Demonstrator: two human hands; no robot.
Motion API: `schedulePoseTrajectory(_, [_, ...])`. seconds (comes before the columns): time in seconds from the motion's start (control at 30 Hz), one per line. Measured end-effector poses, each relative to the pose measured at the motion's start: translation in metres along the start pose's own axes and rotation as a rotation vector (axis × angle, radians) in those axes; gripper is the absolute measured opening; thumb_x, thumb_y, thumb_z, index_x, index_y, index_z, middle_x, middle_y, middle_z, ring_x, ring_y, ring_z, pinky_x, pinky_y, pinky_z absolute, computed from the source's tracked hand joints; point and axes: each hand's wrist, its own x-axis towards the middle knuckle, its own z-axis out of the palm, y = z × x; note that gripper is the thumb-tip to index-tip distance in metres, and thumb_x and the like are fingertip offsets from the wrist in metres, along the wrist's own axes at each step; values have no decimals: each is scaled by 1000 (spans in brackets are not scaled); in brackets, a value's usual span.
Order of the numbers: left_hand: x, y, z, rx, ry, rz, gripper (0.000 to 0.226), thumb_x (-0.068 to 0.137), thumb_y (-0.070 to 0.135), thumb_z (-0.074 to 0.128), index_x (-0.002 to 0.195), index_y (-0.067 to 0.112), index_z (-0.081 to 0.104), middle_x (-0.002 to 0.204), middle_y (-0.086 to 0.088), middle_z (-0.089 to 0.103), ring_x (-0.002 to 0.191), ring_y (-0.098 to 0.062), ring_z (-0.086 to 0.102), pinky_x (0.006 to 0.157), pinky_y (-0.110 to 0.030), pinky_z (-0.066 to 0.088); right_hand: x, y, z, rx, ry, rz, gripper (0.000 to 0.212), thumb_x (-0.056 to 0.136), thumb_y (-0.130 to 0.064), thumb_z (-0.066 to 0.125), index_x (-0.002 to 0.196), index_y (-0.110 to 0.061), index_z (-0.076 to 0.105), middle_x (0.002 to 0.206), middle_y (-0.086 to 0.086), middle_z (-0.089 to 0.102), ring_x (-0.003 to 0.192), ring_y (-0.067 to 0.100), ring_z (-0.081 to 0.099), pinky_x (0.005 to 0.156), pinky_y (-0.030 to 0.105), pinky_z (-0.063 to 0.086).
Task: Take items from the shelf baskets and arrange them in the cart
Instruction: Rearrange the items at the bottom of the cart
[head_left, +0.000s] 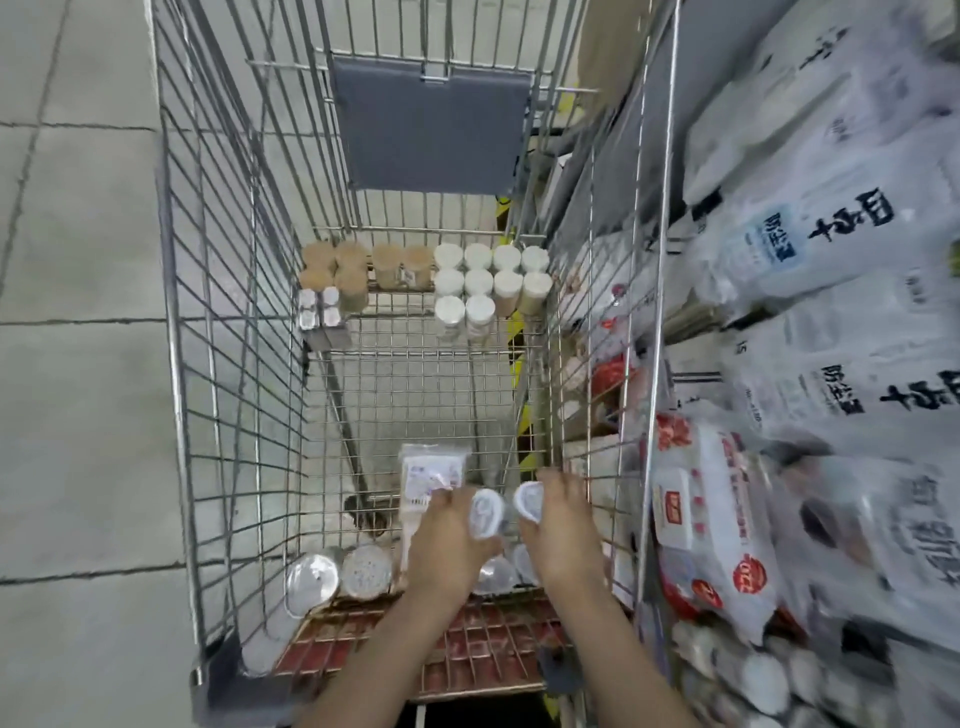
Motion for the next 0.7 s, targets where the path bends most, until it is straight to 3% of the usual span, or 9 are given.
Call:
schedulePoseTrajectory(0.1, [12, -7, 18, 29, -15, 33, 59, 79, 36, 72, 132, 28, 48, 124, 0, 53, 106, -17, 57, 75, -22, 42, 12, 9, 16, -8, -15, 38, 56, 86, -5, 60, 136, -22, 40, 140, 4, 38, 118, 23, 51, 91, 31, 44])
schedulePoseTrajectory(0.2, [19, -13, 30, 40, 6, 65, 48, 83, 33, 67, 128, 23, 52, 125, 0, 55, 109, -18, 56, 84, -29, 47, 18, 15, 27, 13, -49, 31, 51, 85, -10, 62, 131, -19, 44, 131, 8, 42, 110, 27, 54, 85, 33, 46])
schedulePoseTrajectory(0.33, [25, -22, 38, 62, -10, 64, 51, 83, 33, 68, 130, 23, 49, 128, 3, 54, 112, -17, 54, 86, -33, 48, 23, 20, 39, -81, -73, 22, 59, 84, -9, 59, 138, -17, 38, 134, 10, 42, 111, 29, 53, 86, 34, 45])
schedulePoseTrajectory(0.43, [28, -28, 41, 79, -40, 68, 58, 81, 33, 72, 132, 23, 45, 128, 4, 53, 115, -15, 50, 89, -31, 45, 25, 23, 45, -212, -124, 6, 63, 84, -12, 61, 140, -15, 34, 138, 12, 43, 119, 28, 49, 93, 33, 41])
schedulePoseTrajectory(0.57, [31, -38, 43, 88, -76, 55, 55, 81, 30, 72, 128, 23, 46, 128, 4, 52, 117, -15, 48, 89, -27, 42, 24, 25, 55, -334, -202, -22, 72, 85, -34, 66, 143, -13, 29, 137, 10, 47, 126, 26, 45, 104, 33, 34])
schedulePoseTrajectory(0.7, [31, -43, 46, 95, -73, 94, 49, 85, 26, 68, 129, 25, 47, 128, 2, 51, 116, -15, 49, 90, -27, 44, 24, 28, 60, -379, -179, -49, 66, 87, -37, 60, 143, -13, 33, 145, 11, 34, 132, 26, 36, 109, 34, 28])
